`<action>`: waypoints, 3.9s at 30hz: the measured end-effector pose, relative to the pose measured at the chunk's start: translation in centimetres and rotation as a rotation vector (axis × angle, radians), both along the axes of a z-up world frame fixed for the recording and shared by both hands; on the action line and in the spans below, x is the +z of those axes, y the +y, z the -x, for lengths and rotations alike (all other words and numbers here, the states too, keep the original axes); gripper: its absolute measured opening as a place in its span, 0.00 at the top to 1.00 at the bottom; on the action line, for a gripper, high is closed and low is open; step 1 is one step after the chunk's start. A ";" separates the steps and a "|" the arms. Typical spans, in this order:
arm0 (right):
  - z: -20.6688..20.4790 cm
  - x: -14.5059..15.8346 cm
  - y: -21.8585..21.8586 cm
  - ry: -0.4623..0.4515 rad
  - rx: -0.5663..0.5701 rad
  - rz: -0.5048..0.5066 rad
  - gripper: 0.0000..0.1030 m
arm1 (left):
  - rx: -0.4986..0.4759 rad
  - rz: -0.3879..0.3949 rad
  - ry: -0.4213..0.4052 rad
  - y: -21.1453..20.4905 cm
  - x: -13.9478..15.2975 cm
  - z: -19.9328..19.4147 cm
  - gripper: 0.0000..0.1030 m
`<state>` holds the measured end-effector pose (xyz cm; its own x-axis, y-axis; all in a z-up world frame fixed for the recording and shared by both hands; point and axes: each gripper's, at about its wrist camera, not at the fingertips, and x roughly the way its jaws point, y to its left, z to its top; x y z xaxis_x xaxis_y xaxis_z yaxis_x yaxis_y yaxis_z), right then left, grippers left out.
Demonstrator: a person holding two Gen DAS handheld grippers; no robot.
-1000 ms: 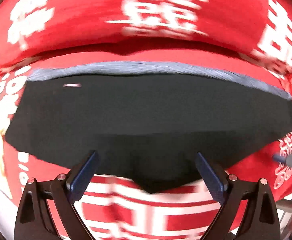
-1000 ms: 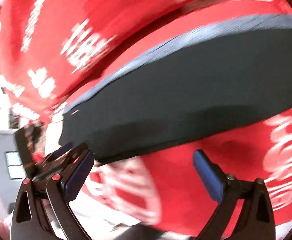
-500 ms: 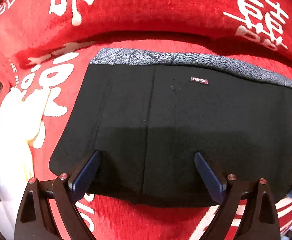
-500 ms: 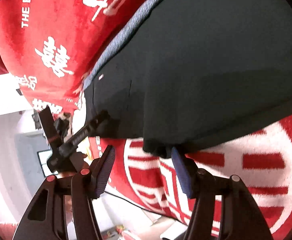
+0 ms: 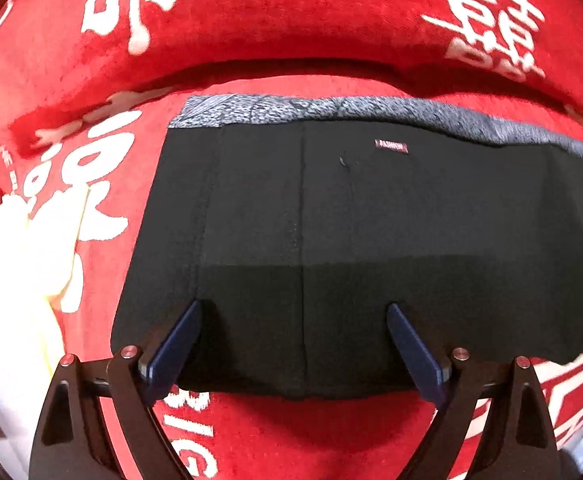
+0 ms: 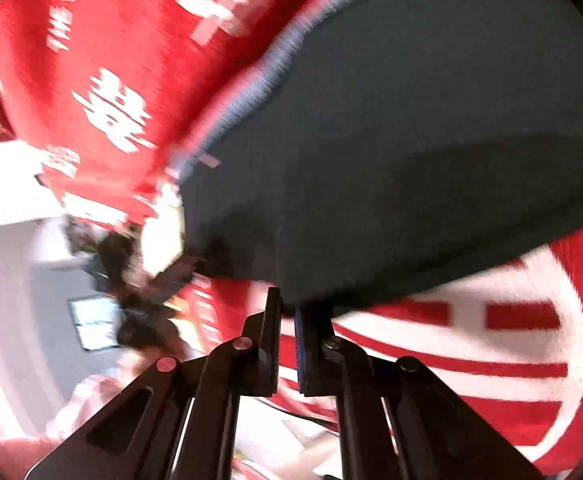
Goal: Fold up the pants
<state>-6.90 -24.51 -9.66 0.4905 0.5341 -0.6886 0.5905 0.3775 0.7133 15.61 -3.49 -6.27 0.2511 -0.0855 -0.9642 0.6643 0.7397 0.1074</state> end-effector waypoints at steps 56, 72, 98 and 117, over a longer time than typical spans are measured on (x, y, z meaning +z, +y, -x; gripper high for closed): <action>-4.0 2.2 -18.9 0.191 0.079 0.529 0.56 | -0.023 0.051 -0.037 -22.2 -1.9 5.7 0.16; 8.9 4.6 -22.0 0.198 -0.183 0.377 0.53 | -0.082 0.000 0.004 -22.4 2.8 13.4 0.13; 23.6 6.3 -35.0 0.291 -0.539 0.556 0.85 | -0.129 0.012 0.058 -34.7 -0.7 23.5 0.13; 23.9 5.8 -29.5 0.316 -0.429 0.404 0.59 | -0.120 0.011 0.065 -34.8 -1.1 23.3 0.11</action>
